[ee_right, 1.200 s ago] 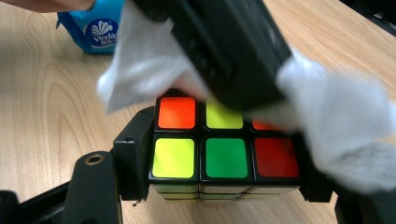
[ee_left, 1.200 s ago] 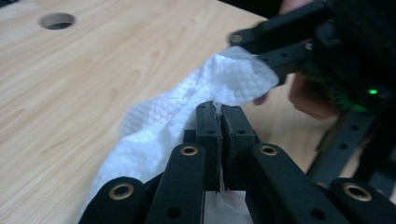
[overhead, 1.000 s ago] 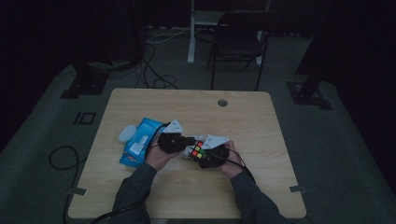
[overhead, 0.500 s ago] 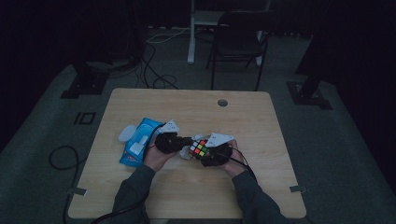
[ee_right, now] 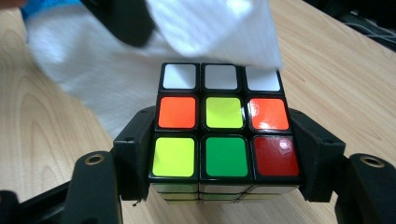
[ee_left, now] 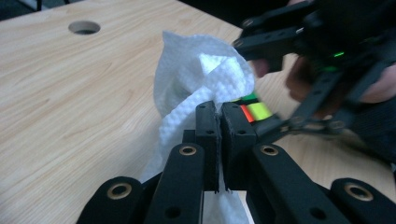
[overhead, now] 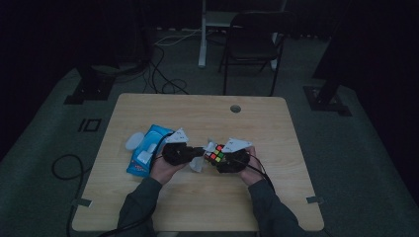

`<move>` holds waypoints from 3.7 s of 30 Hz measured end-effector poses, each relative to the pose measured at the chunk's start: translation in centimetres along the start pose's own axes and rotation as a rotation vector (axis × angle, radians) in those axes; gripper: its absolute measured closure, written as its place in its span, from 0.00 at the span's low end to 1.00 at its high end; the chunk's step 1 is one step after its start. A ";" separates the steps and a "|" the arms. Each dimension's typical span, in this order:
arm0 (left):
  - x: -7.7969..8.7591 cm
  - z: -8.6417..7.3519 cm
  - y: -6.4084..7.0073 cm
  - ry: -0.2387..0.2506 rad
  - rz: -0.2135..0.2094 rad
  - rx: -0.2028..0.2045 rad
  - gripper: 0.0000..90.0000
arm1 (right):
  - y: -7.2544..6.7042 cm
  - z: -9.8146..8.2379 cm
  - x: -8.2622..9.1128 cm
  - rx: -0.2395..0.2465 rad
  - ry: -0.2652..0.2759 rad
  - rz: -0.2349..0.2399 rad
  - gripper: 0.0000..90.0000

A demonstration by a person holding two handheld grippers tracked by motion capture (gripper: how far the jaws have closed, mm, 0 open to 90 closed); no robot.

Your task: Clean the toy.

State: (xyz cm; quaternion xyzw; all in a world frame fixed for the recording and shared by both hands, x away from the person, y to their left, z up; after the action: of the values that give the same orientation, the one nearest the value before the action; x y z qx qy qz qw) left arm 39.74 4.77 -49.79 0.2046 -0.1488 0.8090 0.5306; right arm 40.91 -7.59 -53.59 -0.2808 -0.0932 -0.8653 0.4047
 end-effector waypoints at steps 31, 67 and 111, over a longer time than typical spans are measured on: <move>-1.1 -0.6 -1.2 -0.043 0.112 0.025 0.94 | -0.9 0.1 -0.6 0.017 -0.013 0.008 0.38; -2.0 -1.0 -1.7 -0.040 0.093 0.063 0.97 | -2.2 -0.5 -0.8 0.039 -0.026 0.054 0.38; -1.3 -0.6 0.1 -0.027 0.121 0.024 0.98 | 0.5 0.9 0.4 -0.084 0.018 -0.038 0.38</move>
State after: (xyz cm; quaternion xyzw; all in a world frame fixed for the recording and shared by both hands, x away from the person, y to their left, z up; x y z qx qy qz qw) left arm 40.01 4.01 -50.98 0.2126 -0.1584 0.8384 0.4762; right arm 41.47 -7.83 -52.69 -0.2880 -0.0584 -0.8784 0.3769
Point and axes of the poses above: each handheld gripper's, and its own axes: x roughly backward along the jaws, z roughly out of its top, y roughly to its right, the point moved 8 cm from there along -x, roughly forward along the jaws, and after that the axes turned 12 degrees about -x, right-handed, at the moved point
